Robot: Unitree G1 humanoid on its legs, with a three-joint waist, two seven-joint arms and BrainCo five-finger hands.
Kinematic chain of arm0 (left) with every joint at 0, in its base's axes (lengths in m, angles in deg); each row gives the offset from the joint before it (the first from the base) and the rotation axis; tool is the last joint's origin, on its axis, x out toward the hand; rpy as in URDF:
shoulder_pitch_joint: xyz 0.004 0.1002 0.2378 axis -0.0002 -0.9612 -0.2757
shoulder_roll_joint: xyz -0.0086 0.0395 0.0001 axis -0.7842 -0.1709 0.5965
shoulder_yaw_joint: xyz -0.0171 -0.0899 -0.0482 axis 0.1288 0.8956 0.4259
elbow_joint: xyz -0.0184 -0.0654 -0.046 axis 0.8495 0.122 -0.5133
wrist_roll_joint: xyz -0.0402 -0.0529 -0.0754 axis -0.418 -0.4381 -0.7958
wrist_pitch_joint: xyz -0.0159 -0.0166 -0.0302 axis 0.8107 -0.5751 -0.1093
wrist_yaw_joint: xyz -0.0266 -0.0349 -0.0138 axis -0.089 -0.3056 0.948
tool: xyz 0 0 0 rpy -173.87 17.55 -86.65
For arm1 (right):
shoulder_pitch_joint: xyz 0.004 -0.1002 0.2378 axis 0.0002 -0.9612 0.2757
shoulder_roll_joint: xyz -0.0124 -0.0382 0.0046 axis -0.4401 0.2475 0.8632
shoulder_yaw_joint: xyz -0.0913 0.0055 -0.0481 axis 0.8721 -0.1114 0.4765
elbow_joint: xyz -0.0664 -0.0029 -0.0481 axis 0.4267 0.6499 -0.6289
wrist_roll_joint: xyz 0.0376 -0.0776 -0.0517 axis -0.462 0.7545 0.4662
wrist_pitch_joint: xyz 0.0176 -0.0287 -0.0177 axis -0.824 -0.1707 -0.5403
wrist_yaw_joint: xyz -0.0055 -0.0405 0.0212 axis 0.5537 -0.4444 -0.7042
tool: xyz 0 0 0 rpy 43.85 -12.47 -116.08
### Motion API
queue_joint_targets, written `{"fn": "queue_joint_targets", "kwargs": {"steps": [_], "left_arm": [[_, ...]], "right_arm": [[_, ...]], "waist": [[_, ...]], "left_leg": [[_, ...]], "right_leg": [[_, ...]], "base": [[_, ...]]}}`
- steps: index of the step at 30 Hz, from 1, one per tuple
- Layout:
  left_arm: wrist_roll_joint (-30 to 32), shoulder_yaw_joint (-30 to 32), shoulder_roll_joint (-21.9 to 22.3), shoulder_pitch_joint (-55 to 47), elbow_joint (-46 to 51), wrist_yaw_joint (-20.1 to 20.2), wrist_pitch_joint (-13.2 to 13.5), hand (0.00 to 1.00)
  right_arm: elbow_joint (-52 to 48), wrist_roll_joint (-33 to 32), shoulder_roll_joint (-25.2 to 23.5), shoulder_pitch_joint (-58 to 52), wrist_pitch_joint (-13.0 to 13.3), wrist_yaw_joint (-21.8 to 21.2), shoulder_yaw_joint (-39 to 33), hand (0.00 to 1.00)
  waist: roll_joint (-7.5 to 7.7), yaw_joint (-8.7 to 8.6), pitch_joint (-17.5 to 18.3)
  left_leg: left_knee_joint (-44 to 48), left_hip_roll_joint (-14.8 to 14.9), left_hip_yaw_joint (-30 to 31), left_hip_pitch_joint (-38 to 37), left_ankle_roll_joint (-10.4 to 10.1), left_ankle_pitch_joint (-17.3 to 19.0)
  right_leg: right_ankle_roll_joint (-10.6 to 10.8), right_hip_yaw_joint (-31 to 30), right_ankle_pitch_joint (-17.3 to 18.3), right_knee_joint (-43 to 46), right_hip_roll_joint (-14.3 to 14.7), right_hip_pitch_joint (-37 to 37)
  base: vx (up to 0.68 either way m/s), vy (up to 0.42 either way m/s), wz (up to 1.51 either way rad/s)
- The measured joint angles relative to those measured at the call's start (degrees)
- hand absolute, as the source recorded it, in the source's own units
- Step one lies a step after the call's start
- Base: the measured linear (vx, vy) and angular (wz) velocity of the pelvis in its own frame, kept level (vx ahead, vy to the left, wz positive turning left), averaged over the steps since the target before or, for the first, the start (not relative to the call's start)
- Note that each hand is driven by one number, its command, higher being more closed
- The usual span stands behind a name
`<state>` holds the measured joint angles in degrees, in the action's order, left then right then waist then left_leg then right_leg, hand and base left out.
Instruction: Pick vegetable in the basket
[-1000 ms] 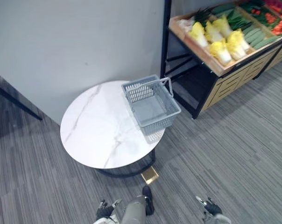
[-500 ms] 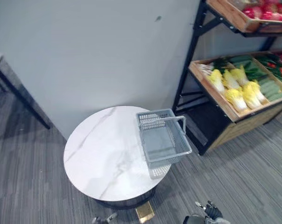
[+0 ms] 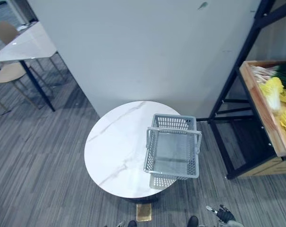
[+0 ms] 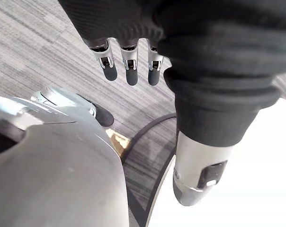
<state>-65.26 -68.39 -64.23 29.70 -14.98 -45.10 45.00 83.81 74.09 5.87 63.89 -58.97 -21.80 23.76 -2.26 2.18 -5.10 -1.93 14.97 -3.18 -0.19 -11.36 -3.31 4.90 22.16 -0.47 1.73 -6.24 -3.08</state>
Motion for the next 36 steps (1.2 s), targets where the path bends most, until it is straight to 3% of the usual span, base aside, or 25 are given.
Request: {"fn": "queue_joint_targets", "kwargs": {"steps": [4, 7, 9, 13, 17, 22, 29, 32, 36], "left_arm": [[0.66, -0.30, -0.31, -0.03, 0.08, -0.43, -0.01, 0.00], [2.60, -1.72, -1.12, -0.03, 0.33, -1.55, 0.01, 0.00], [2.93, -3.42, -2.40, -0.04, 0.79, -1.89, 0.03, 0.00], [3.63, -6.42, -4.01, -0.50, 0.86, -1.84, 0.01, 0.00], [5.53, -8.41, -4.85, -0.53, 1.40, -1.36, 0.05, 0.00], [5.50, -8.36, -5.37, -0.51, 2.30, -0.95, 0.03, 0.00], [5.24, -8.15, -5.43, 0.29, 4.00, -0.68, 0.12, 0.00], [4.90, -7.81, -5.23, 1.15, 4.62, -0.74, 0.17, 0.00], [4.01, -7.79, -5.14, 1.43, 5.22, -1.10, 0.39, 0.00]], "right_arm": [[-0.32, 1.67, 0.57, 1.16, 0.02, 2.86, -2.92, 0.00], [-3.79, 3.95, 2.10, 2.55, 0.24, 5.37, -4.97, 0.00], [-8.92, 5.22, 3.83, 2.90, 0.19, 6.34, -4.70, 0.00], [-29.93, 13.82, 12.42, 3.60, 0.37, 8.07, -0.39, 0.00], [-39.26, 24.45, 20.38, 8.87, 1.20, 8.81, 2.85, 0.00], [-47.94, 28.85, 24.05, 15.78, 1.98, 9.82, 9.34, 0.00], [-45.63, 30.24, 25.73, 31.13, 3.41, 6.79, 27.85, 0.00], [-40.42, 31.38, 25.96, 37.37, 3.82, 5.80, 31.46, 0.00], [-35.69, 32.42, 26.56, 42.45, 3.56, 4.68, 34.33, 0.00]], "waist": [[0.07, -0.07, -0.07], [0.14, -0.30, 0.02], [1.42, -0.45, -0.67], [2.55, -0.80, -0.68], [2.74, -1.40, -0.81], [3.90, -1.14, -1.66], [5.30, 1.26, -5.35], [5.33, 3.10, -6.88], [5.48, 3.27, -8.48]], "left_leg": [[-2.52, -0.27, -1.97, 0.26, 0.28, -0.33], [-3.32, -1.47, -4.19, 0.78, 1.12, 1.54], [-3.00, -2.72, -5.07, 1.11, 1.70, 1.97], [-2.73, -4.79, -7.86, 2.08, 2.47, 2.55], [-2.91, -5.26, -8.77, 2.11, 2.60, 2.52], [-2.88, -5.25, -8.54, 3.26, 2.63, 2.52], [-1.75, -5.83, -6.72, 4.78, 2.82, 2.39], [-1.49, -5.84, -5.42, 6.12, 3.31, 2.02], [-1.24, -6.17, -3.96, 7.32, 3.62, 1.80]], "right_leg": [[0.44, 1.78, -0.28, -1.66, 0.42, 0.40], [1.52, 1.01, -2.77, -4.81, -0.04, 0.27], [1.98, -0.06, -4.26, -6.28, -1.05, 0.13], [2.51, -3.48, -6.09, -6.65, -2.89, -2.78], [2.51, -4.54, -6.56, -6.51, -3.21, -3.71], [2.54, -4.35, -6.61, -5.94, -3.25, -5.02], [2.59, -3.10, -6.66, -5.53, -4.03, -5.13], [2.40, -2.00, -6.82, -5.51, -4.06, -5.54], [2.39, -0.66, -6.84, -5.53, -4.42, -5.66]], "base": [[-0.03, -0.016, 0.27], [-0.06, 0.075, -0.09], [-0.05, 0.077, -0.21], [-0.02, 0.061, -0.34], [0.03, 0.026, -0.16], [0.01, 0.000, 0.00], [-0.02, 0.005, 0.12], [-0.03, 0.000, 0.16], [0.00, 0.003, 0.18]]}}
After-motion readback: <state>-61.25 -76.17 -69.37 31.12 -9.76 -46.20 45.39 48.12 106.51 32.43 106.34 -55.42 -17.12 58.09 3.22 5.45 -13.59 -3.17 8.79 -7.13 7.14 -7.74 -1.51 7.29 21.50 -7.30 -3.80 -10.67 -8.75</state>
